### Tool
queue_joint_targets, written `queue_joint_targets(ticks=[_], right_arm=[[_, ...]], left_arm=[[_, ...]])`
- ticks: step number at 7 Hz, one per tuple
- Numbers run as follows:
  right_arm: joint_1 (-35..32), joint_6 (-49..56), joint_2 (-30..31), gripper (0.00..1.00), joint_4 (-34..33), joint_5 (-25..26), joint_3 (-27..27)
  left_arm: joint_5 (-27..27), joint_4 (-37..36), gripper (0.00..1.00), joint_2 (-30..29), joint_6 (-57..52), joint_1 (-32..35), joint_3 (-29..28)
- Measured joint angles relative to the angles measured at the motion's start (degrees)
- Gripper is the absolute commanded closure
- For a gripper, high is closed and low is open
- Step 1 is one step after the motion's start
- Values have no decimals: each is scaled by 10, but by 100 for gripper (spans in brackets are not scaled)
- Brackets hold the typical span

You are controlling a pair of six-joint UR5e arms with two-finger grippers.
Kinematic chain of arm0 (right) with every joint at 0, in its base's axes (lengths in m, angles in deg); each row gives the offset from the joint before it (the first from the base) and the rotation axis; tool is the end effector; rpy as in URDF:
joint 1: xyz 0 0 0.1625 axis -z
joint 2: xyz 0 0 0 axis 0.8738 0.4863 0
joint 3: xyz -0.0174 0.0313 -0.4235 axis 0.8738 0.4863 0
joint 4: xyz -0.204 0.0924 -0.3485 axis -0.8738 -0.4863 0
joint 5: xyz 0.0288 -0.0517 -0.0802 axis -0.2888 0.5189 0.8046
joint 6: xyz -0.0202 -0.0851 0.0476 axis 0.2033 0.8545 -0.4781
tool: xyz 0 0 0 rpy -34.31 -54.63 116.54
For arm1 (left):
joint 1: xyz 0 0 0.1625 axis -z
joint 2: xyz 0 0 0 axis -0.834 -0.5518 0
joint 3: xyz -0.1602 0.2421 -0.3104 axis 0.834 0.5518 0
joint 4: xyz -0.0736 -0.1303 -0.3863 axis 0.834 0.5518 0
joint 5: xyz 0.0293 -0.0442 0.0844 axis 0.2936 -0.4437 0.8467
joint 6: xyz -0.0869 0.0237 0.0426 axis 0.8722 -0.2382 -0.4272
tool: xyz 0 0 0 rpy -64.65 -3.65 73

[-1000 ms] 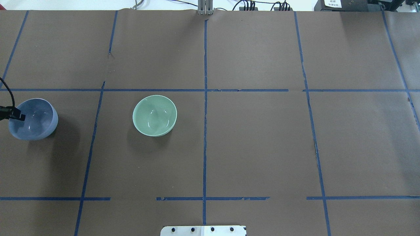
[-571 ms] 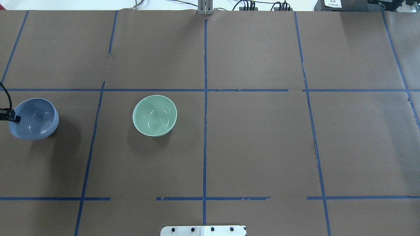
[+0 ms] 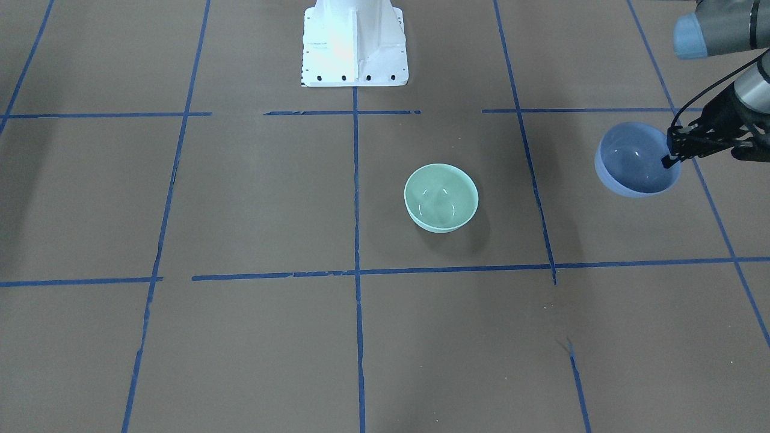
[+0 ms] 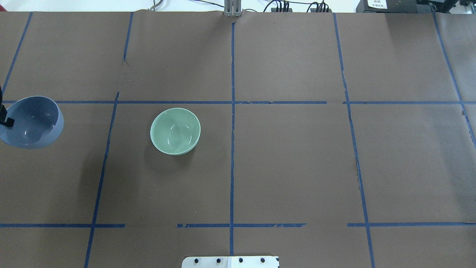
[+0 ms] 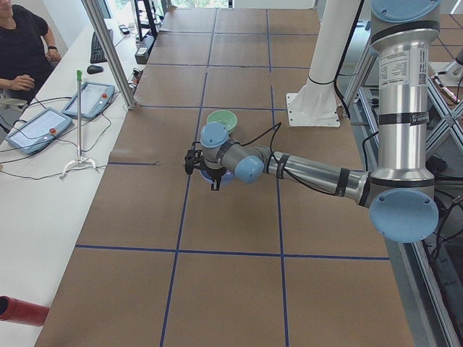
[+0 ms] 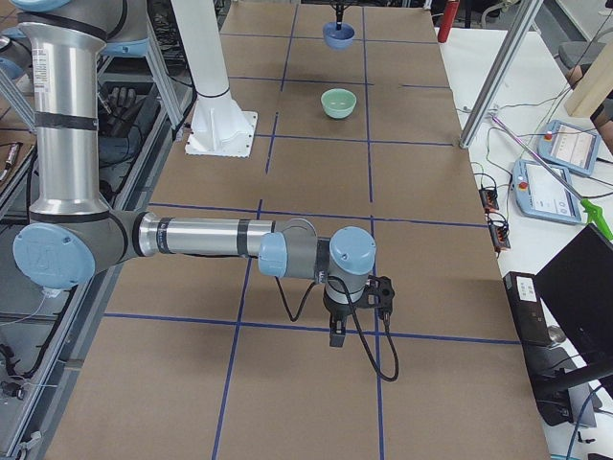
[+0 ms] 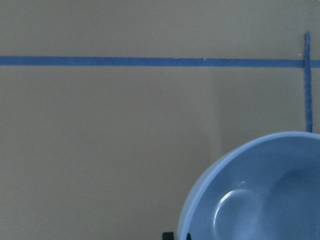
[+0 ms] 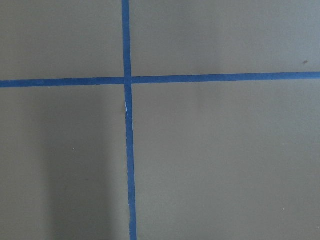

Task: Stack blue bowl on green bowl
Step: 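Lift the blue bowl with the left gripper off the table, then carry the blue bowl over the green bowl and lower it inside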

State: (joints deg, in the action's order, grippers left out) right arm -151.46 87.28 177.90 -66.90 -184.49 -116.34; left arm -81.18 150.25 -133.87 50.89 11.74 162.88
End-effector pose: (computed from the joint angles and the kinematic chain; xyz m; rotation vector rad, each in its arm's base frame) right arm 0.0727 -0.4681 0.6581 -0.0359 -0.7131 0.0367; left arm 0.1171 -0.4643 0.4872 0.0674 0.8970 -0.0077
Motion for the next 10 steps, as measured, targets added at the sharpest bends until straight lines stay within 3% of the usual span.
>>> queue_joint_targets(ticks=[1,3,6,10], right_arm=[[0,0,0,0,0,0,0],[0,0,0,0,0,0,0],[0,0,0,0,0,0,0],[0,0,0,0,0,0,0]], left_arm=[[1,-78,100,-38,-10,19,36],[8,-147,100,-118,58,20,65],[56,-157,100,-232,261,-111,61],[91,-92,100,-283,325,-214,-16]])
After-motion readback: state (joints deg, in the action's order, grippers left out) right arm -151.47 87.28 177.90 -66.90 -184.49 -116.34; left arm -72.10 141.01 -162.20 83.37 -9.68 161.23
